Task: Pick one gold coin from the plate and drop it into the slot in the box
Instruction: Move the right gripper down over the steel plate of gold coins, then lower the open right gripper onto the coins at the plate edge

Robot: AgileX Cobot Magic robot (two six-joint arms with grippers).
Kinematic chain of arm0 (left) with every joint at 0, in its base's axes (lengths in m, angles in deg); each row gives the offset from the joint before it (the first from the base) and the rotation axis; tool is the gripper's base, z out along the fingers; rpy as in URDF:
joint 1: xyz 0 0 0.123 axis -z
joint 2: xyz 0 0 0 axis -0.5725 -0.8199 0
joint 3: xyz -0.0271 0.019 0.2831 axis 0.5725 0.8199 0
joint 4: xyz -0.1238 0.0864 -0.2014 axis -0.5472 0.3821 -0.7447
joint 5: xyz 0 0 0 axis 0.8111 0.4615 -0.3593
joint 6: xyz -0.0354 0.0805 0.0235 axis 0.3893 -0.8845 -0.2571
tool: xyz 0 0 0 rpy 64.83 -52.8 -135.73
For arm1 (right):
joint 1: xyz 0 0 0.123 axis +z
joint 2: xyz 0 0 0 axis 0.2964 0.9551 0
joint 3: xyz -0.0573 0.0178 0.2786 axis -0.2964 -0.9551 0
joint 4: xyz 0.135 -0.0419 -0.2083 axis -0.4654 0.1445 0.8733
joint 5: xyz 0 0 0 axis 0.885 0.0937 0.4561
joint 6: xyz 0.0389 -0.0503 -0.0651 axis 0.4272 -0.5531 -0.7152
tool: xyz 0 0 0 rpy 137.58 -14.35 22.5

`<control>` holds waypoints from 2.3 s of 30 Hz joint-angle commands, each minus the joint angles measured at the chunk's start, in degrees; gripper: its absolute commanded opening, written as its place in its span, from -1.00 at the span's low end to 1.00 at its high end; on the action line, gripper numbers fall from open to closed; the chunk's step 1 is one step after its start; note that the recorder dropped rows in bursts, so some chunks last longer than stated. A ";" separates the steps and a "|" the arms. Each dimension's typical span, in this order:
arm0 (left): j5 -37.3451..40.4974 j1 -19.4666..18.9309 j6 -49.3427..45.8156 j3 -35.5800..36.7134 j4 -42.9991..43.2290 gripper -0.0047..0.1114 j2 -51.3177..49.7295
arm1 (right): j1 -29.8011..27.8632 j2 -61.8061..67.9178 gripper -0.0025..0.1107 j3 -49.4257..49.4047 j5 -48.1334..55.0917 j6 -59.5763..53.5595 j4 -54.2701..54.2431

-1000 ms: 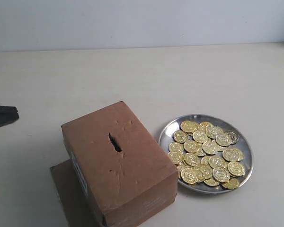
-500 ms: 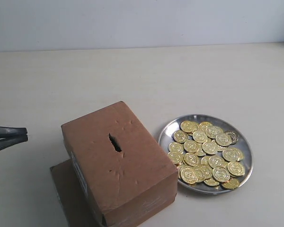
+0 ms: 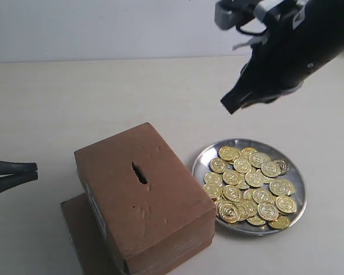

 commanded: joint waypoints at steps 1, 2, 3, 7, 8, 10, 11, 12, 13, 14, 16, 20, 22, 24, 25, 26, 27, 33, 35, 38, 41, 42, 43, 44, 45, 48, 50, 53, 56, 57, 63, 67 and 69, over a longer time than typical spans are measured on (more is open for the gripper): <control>-0.49 0.41 0.02 0.25 0.02 -0.92 0.30 | 0.18 5.59 -0.96 0.00 8.15 -2.25 -0.79; -0.49 0.41 0.02 0.25 0.02 -0.92 0.30 | 0.18 7.22 -0.95 0.00 10.25 -1.44 -0.05; -0.49 0.41 0.02 0.25 0.02 -0.92 0.30 | 0.18 8.34 -0.93 0.00 11.70 0.21 0.81; -0.49 0.41 0.14 0.25 -0.08 -0.92 0.30 | 0.18 12.73 -0.75 0.00 14.73 7.24 5.50; -0.39 0.41 0.14 0.25 -0.08 -0.92 0.30 | 0.18 13.46 -0.69 0.00 14.73 8.36 6.54; -0.40 0.41 0.14 0.47 -0.08 -0.92 0.30 | 0.18 14.43 -0.57 0.00 14.99 8.81 6.68; -0.40 0.41 0.14 0.59 -0.08 -0.92 0.30 | 0.18 14.63 -0.51 0.00 15.00 8.81 6.68; -0.40 0.41 0.14 0.87 -0.08 -0.92 0.30 | 0.18 14.79 -0.46 0.00 15.00 8.81 6.68; -0.52 0.41 0.14 1.21 -0.08 -0.92 0.30 | 0.18 15.05 -0.40 0.00 15.00 8.81 6.57; -0.52 0.41 0.14 1.58 -0.08 -0.92 0.30 | 0.18 15.28 -0.34 0.00 15.23 8.81 6.57; -0.70 0.51 0.14 2.27 -0.08 -0.92 0.30 | 0.18 15.52 -0.21 0.00 15.50 8.81 6.57; -2.86 1.22 0.14 3.46 0.13 -0.92 0.30 | 0.18 15.52 -0.01 0.00 15.50 8.81 6.57; -2.85 1.60 0.14 3.56 0.13 -0.92 0.30 | 0.18 15.52 0.02 0.00 15.50 8.81 6.57; -3.08 1.61 0.14 3.56 0.13 -0.92 0.30 | 0.18 15.52 0.02 0.00 15.50 8.81 6.27; -3.08 1.61 0.14 3.56 0.13 -0.92 0.30 | 0.36 15.52 0.02 0.00 15.50 8.65 5.80; -3.06 1.61 0.14 3.56 0.13 -0.92 0.40 | 0.74 15.52 0.02 0.00 15.50 7.58 5.59; -3.06 1.61 0.14 3.56 0.13 -0.92 0.51 | 1.31 15.55 0.02 0.00 15.40 5.36 4.58; -3.06 1.61 0.14 3.56 0.13 -0.92 0.87 | 6.23 17.21 0.01 0.00 15.62 -6.15 4.86; -3.06 1.61 0.14 3.56 0.13 -0.92 0.87 | 6.56 18.28 0.00 0.00 16.13 -12.48 5.63; -3.06 1.61 0.14 3.56 0.13 -0.92 0.87 | 6.56 19.34 0.00 0.00 16.57 -22.11 6.26; -3.06 1.61 0.14 3.56 0.13 -0.92 0.87 | 6.56 19.58 0.00 0.00 16.56 -34.34 8.62; -3.06 1.61 0.14 3.56 0.13 -0.92 0.87 | 6.56 19.47 0.00 0.00 16.69 -37.35 8.88; -3.06 1.61 0.14 3.56 0.13 -0.92 0.87 | 6.56 19.37 0.00 0.00 16.69 -41.02 8.88; -3.06 1.61 0.14 3.56 0.13 -0.92 0.98 | 6.56 19.24 0.00 0.00 16.69 -44.31 8.88; -3.06 1.61 0.14 3.56 0.13 -0.92 0.98 | 6.56 19.24 0.00 0.00 16.59 -47.05 8.33; -3.46 1.61 0.14 3.56 0.13 -0.92 0.95 | 6.56 19.24 0.00 0.00 15.24 -54.71 6.80; -3.46 1.61 0.14 3.56 0.13 -0.92 0.95 | 6.56 19.24 0.00 0.00 14.25 -60.16 4.95; -3.47 1.71 0.14 3.56 0.13 -0.92 0.95 | 6.56 19.24 -0.01 -0.11 13.31 -68.49 0.82; -3.47 2.13 0.14 3.56 0.13 -0.92 0.95 | 6.56 19.14 -0.03 -0.19 10.89 -73.41 -1.20; -3.47 2.13 0.14 3.56 0.13 -0.92 0.95 | 6.56 19.14 -0.03 -0.19 9.96 -74.20 -1.20; -3.47 2.13 0.14 3.56 0.13 -0.92 0.95 | 6.56 19.25 -0.03 -1.36 7.69 -78.88 -0.66; -3.47 2.13 0.14 3.56 0.13 -0.92 0.95 | 6.56 19.01 -0.04 -5.98 2.13 -80.67 2.71; -3.47 2.13 0.14 3.56 0.13 -0.92 0.95 | 6.56 18.43 -0.05 -7.18 0.15 -80.78 3.26</control>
